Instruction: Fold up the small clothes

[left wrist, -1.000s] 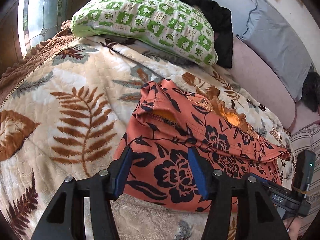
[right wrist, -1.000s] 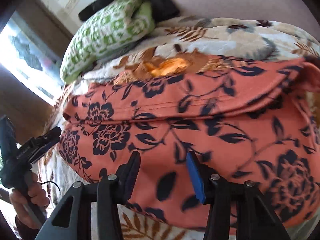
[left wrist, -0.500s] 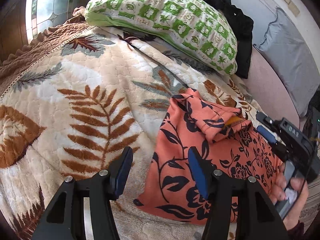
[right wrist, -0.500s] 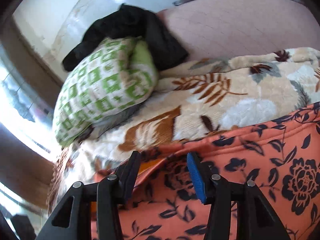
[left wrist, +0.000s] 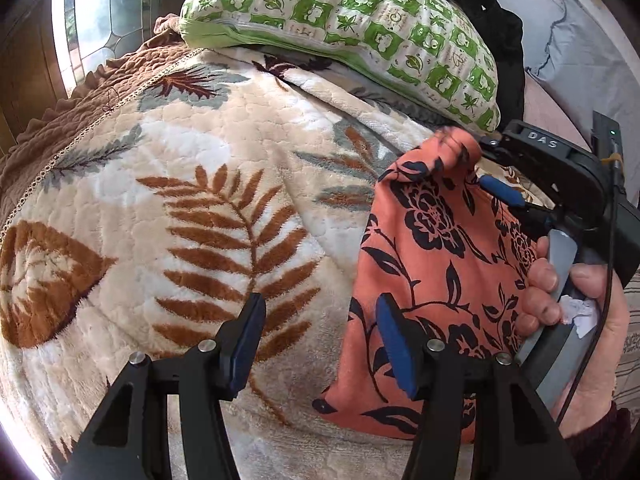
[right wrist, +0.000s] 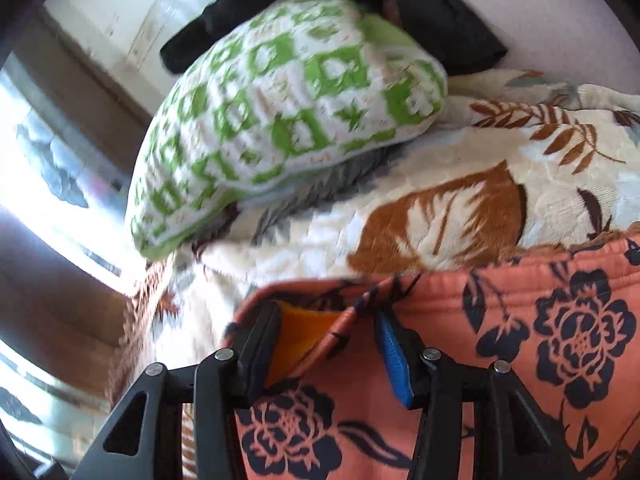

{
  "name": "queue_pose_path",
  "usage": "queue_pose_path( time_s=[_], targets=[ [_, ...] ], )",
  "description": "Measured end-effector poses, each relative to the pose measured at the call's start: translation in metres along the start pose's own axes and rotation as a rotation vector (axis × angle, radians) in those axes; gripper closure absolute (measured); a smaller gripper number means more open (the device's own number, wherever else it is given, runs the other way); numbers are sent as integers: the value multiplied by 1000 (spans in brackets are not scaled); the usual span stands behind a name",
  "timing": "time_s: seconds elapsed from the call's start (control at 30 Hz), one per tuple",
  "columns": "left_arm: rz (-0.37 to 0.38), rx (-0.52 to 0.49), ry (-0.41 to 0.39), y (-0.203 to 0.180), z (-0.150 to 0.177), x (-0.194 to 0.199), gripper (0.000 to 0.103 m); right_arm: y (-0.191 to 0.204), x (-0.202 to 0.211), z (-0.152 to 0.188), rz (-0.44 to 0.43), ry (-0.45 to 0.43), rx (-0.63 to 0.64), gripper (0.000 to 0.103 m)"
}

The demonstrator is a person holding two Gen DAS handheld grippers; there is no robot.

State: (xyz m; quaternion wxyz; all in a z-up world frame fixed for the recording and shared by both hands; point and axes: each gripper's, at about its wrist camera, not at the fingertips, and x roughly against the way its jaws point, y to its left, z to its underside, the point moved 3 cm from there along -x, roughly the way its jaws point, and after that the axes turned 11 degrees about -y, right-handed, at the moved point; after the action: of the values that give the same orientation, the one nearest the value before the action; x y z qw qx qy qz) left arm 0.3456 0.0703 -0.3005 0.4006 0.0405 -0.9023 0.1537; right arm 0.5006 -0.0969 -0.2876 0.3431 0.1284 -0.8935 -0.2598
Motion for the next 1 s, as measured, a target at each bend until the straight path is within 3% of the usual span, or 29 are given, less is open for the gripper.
queue_pose_path(
  time_s=[0.13,0.3,0.4,0.5,0.6,0.67,0.73,0.9,1.0],
  targets=[
    [17,-11,-26,-7,-3,4,45,-34,45,-16,33,-92,-23,49],
    [47,-86,-53,-29,6,12,40,-126,115,-24,249,-115,7,49],
    [33,-157,-72,-44,11,12,38,-200,155,-39,381,-137,-51,49],
    [-2,-195,-34,-50,16,0,34,-281,176,-41,546,-101,-173,53],
    [-44,-208,3,-48,19,-12,27,-315,202,-39,456,-147,-303,60],
    [-41,-200,-6,-47,17,-11,27,-307,227,-40,449,-205,-272,59],
    [-38,-204,-21,-49,18,-8,27,-291,252,-36,388,-255,-230,56],
    [14,-254,-90,-66,24,11,27,-247,298,9,262,-193,-100,54],
    [-16,-316,-106,-73,33,12,26,-245,306,53,222,-118,-132,54]
  ],
)
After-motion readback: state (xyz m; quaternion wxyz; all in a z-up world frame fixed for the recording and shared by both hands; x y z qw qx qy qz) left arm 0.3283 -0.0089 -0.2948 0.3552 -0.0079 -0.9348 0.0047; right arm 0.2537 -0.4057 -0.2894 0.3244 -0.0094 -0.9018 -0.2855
